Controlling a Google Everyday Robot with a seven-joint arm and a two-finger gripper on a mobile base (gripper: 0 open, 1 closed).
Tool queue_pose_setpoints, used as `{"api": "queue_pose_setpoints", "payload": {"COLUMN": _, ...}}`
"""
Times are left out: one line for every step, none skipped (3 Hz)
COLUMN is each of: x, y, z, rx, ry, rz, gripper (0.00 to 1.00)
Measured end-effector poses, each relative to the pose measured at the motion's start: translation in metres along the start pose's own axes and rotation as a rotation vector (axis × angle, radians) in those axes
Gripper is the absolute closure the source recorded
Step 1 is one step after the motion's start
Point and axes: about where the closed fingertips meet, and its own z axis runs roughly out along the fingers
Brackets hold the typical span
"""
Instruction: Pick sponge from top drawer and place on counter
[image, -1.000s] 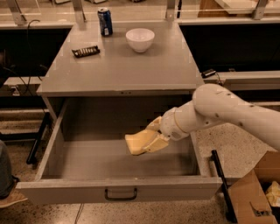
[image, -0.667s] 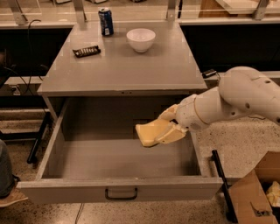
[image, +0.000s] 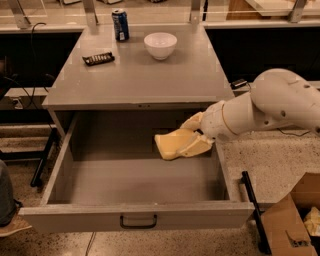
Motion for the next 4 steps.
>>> {"api": "queue_pose_setpoints", "payload": {"x": -0.021, "y": -0.045, "z": -0.015, "rx": 0.044, "ry": 0.007, "rz": -0.075, "gripper": 1.00}}
{"api": "queue_pose_setpoints", "payload": {"x": -0.044, "y": -0.099, "z": -0.023, "rx": 0.074, "ry": 0.003, "rz": -0.131, "gripper": 1.00}}
{"api": "queue_pose_setpoints", "payload": {"x": -0.060, "y": -0.157, "z": -0.021, "rx": 0.103, "ry": -0.014, "rz": -0.138, "gripper": 1.00}}
{"api": "queue_pose_setpoints", "payload": {"x": -0.067, "y": -0.205, "z": -0.016, "rx": 0.153, "ry": -0.036, "rz": -0.092, "gripper": 1.00}}
